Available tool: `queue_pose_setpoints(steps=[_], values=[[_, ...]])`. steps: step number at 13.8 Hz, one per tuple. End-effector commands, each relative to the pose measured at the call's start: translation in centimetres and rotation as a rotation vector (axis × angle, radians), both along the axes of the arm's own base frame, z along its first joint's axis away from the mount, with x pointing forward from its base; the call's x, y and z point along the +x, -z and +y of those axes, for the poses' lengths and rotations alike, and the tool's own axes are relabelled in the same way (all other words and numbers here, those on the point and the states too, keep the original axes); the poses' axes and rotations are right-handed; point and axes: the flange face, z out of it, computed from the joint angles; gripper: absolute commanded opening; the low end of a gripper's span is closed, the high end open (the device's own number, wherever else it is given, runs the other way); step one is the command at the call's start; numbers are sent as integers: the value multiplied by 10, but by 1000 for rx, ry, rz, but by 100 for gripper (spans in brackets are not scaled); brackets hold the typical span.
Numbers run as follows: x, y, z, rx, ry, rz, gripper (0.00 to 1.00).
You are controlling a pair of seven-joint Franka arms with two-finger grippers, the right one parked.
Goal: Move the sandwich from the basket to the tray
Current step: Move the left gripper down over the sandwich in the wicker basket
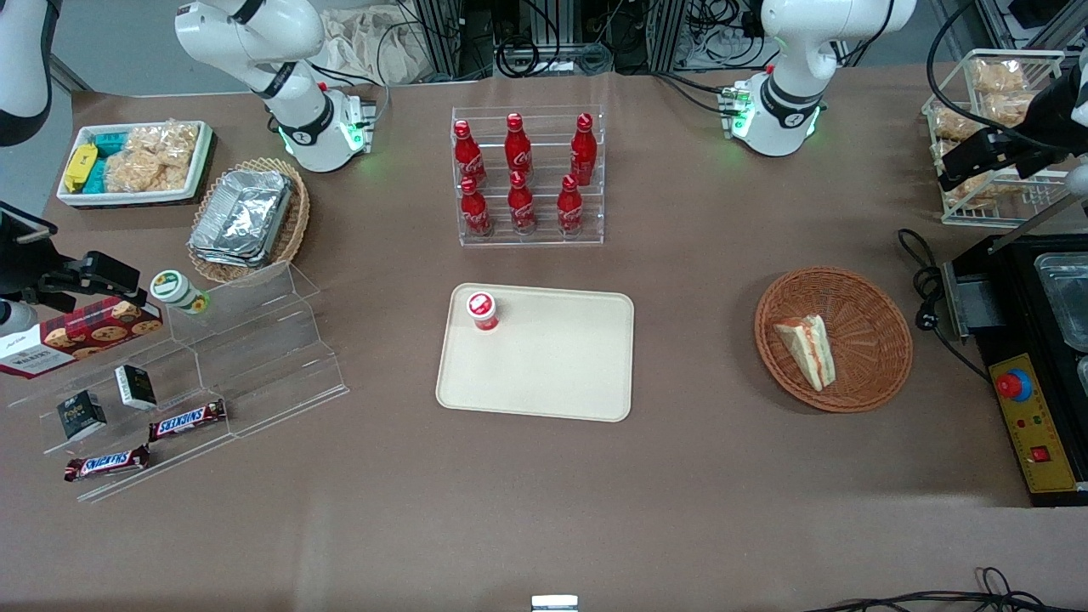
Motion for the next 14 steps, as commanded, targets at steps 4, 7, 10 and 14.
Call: queue_pose_setpoints(steps=[4,7,10,14], values=[[-5,-6,-1,1,21,-3,100],[2,9,3,2,9,28,100],[26,52,2,3,-3,115,100],[67,112,-3,22,-47,148,100]])
